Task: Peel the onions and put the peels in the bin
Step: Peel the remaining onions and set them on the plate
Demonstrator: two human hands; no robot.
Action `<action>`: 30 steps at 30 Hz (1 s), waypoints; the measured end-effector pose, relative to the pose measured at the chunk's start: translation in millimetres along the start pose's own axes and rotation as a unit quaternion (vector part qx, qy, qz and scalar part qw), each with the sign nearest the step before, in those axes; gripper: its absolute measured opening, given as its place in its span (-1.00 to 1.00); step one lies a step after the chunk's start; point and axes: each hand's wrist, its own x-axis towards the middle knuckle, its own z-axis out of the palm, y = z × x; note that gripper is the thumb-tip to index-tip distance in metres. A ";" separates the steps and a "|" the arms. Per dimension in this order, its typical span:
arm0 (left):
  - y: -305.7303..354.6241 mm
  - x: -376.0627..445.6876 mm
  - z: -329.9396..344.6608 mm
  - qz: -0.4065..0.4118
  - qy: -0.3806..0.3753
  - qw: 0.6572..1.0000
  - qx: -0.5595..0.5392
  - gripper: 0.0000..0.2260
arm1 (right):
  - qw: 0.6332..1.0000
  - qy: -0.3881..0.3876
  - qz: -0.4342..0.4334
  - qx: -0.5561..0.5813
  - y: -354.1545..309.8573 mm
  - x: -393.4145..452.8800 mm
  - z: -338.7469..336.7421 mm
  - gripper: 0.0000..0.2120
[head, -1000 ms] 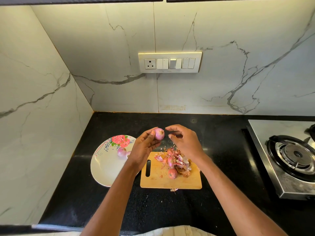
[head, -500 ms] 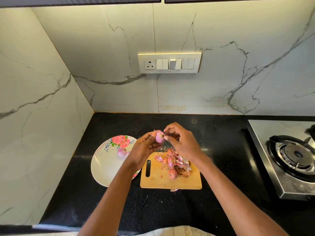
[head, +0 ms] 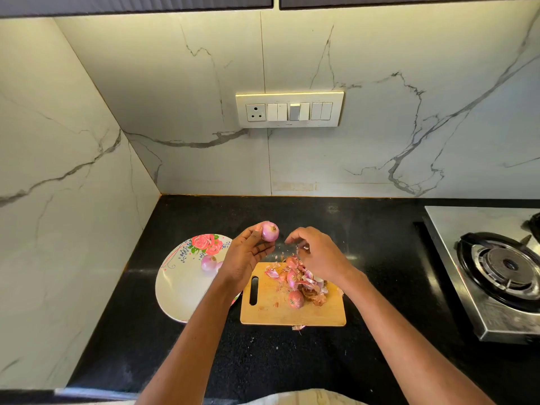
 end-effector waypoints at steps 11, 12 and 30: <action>2.2 0.3 2.5 0.010 -0.013 0.999 0.047 -0.76 | 0.994 0.038 -0.031 0.093 -14.3 5.1 -9.1 -0.80; 2.0 0.3 1.8 0.013 -0.014 0.998 0.053 -0.75 | 0.993 0.046 -0.038 0.101 -16.8 6.0 -9.4 -0.81; -3.8 -3.6 10.4 0.054 -0.030 0.995 0.078 -0.61 | 0.973 0.177 0.004 0.146 -20.4 4.1 3.9 -0.88</action>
